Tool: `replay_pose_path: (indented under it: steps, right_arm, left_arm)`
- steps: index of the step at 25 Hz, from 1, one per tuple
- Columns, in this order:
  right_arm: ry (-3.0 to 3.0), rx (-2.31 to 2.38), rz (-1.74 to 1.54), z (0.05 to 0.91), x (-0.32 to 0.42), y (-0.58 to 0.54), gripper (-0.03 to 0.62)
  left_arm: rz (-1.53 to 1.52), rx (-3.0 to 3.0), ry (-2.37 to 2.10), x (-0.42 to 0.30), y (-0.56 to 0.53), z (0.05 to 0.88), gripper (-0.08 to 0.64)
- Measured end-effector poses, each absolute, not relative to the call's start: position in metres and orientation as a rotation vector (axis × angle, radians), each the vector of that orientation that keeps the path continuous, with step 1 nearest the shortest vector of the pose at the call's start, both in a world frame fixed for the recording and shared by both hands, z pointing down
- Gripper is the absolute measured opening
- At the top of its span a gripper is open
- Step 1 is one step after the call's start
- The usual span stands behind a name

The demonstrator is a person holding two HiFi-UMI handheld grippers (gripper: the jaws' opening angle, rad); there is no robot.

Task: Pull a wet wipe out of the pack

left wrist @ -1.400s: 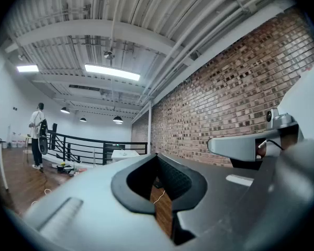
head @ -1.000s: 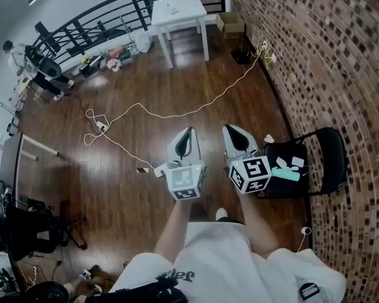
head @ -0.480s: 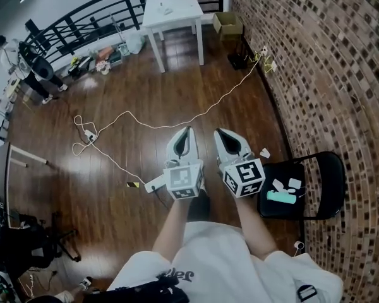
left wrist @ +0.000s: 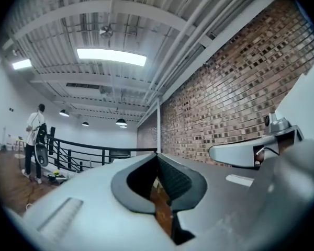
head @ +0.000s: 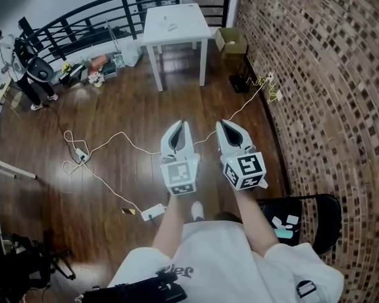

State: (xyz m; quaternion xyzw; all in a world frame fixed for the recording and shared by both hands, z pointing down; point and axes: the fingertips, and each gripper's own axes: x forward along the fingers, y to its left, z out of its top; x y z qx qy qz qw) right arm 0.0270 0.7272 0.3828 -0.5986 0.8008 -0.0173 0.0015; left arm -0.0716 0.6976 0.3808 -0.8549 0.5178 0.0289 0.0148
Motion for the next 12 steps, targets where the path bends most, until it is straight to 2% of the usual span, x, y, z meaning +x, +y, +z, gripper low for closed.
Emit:
replay_pose_path:
  steps: [12]
  right_arm:
    - [2.624,-1.734,-0.163,0.429,0.005,0.504,-0.012]
  left_arm:
    - [0.012,-2.652,1.785,-0.098,0.487,0.435,0.015]
